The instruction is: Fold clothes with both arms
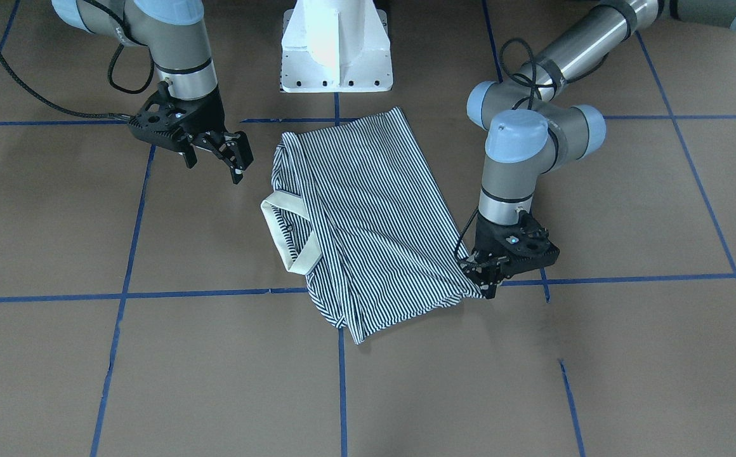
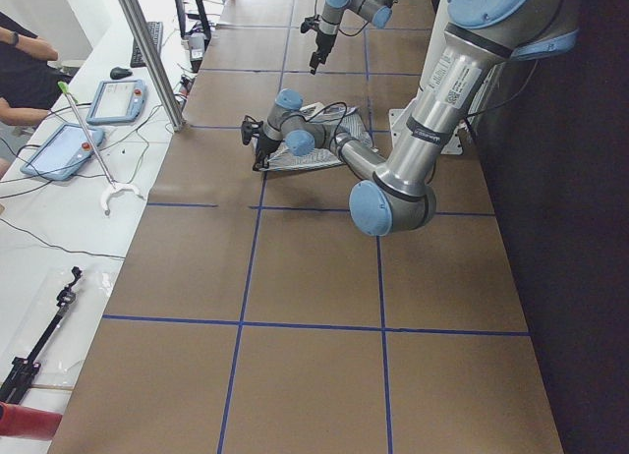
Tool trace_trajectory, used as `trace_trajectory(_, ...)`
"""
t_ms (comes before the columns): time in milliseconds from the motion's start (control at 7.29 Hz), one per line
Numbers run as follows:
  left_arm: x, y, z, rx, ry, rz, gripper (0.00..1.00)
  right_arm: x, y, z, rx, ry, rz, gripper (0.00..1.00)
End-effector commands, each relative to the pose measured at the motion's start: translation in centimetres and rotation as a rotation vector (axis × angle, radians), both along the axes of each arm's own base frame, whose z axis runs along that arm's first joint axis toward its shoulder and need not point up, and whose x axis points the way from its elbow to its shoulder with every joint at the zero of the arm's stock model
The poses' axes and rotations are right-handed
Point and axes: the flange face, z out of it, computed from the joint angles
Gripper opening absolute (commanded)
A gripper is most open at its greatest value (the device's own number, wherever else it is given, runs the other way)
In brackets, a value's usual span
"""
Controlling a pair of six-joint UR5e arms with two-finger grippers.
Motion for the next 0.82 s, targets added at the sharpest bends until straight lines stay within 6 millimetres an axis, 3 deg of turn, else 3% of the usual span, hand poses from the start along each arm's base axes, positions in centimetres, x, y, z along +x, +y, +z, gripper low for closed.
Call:
trace_trajectory(0,0.1,-4.5,0.0,0.06,0.015,-0.015,0.0,-0.1,0.0,-0.1,0.001,-0.001,0.0,1.0)
trace_trajectory(137,0.8,-6.2,0.6,0.079,0.033,-0.026,0.0,-0.1,0.0,-0.7,0.018,-0.027,0.0,1.0)
trace_trajectory(275,0.9,-7.8,-0.1,0.08,0.031,-0.039,0.0,-0.6,-0.1,-1.2,0.058,-0.096,0.001,1.0)
trace_trajectory(412,0.2,-8.4,0.0,0.077,0.028,-0.049,0.0,-1.0,-0.1,-0.9,0.057,-0.098,0.0,1.0)
trace_trajectory(549,-1.5,-8.8,1.9,0.105,-0.027,-0.02,0.29,-1.9,-0.4,-0.3,0.052,-0.083,-0.009,1.0)
trace_trajectory(686,-2.3,-8.0,2.8,0.122,-0.041,-0.002,0.38,-3.8,-0.8,-1.2,0.06,-0.08,-0.026,1.0)
